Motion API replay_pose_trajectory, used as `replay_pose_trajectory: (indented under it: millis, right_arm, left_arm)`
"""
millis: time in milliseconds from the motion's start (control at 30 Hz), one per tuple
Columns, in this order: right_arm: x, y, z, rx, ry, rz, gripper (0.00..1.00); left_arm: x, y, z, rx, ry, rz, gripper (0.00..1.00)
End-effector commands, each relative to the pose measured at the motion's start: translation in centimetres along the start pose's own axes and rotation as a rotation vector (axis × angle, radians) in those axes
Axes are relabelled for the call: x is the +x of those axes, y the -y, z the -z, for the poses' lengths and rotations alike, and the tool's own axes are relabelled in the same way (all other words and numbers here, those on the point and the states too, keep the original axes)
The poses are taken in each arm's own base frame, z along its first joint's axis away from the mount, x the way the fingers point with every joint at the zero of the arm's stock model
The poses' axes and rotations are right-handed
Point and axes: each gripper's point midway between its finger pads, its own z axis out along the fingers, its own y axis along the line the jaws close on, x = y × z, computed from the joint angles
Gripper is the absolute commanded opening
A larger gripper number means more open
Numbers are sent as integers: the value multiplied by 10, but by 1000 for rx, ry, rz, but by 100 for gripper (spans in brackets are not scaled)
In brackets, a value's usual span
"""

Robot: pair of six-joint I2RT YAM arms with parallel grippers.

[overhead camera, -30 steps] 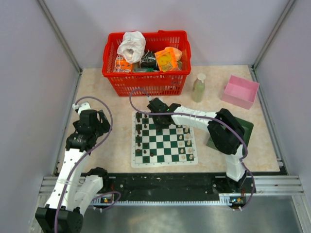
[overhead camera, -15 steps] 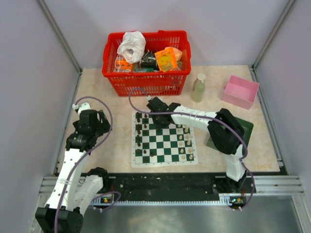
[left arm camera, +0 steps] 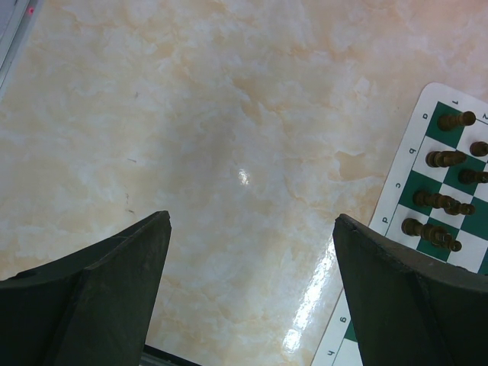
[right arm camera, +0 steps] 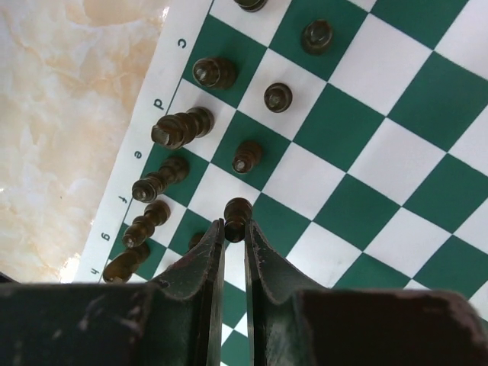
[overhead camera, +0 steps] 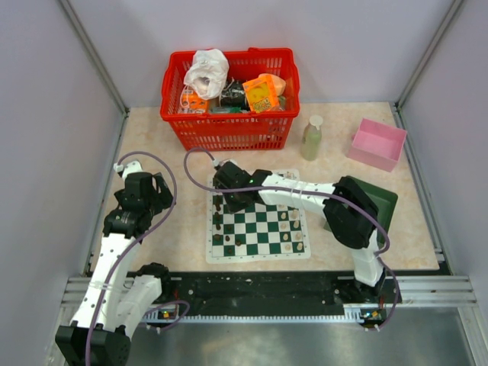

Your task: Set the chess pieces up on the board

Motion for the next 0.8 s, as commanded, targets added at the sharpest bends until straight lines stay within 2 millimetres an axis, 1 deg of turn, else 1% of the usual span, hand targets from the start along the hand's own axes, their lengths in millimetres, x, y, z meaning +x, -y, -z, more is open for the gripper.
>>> replay_pose_trajectory:
  millis: [0,300,667,767]
  right_arm:
    - [-2,-13,-4,-16,-3,-6,11]
    - [8,-24,-16,-38,-36,12,11]
    - [7,-31,-13,-51,-26,25,11]
    - [9,-30,-17,-50,-35,29,11]
  left_arm:
    - [-7,2,1,8,25,8,93]
    - [-7,2,1,6,22,7,93]
    - [-6,3,1,11,20,7,93]
    - [-7,3,1,10,24,8,93]
